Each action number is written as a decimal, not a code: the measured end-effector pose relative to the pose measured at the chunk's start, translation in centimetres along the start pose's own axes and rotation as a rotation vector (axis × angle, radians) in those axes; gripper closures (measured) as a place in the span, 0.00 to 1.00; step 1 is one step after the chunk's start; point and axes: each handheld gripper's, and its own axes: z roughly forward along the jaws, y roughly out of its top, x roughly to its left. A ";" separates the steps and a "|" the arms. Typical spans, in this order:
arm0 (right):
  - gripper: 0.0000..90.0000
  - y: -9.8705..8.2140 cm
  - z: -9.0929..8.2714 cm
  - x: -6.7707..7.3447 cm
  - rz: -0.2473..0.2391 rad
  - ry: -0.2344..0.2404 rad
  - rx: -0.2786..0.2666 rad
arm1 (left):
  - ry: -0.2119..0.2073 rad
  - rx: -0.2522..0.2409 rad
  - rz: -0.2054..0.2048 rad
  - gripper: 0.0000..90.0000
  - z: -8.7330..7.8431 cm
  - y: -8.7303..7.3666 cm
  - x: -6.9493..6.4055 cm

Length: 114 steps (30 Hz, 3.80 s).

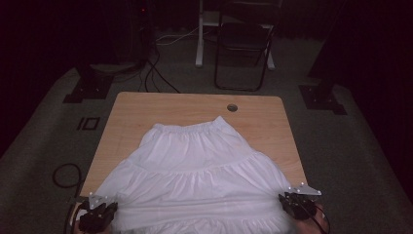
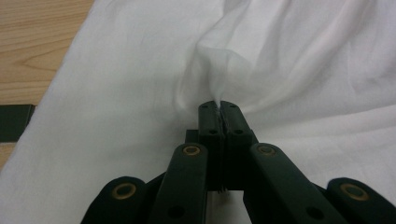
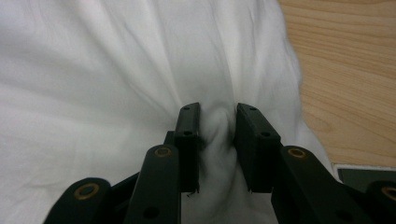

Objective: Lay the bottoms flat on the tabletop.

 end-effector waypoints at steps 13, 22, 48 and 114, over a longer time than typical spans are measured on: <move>0.78 0.2 0.2 -0.1 0.005 -0.003 -0.005 | -0.003 -0.017 0.006 0.97 1.0 1.1 0.3; 0.80 1.2 1.2 -0.4 0.010 -0.020 -0.021 | -0.006 -0.035 0.030 0.98 2.9 3.3 0.4; 0.66 6.5 3.2 -0.6 -0.038 -0.045 -0.105 | -0.051 -0.117 0.080 0.81 5.3 11.4 -1.3; 0.58 11.9 6.5 0.1 -0.071 -0.005 -0.164 | -0.019 -0.126 0.183 0.57 5.2 11.8 -1.6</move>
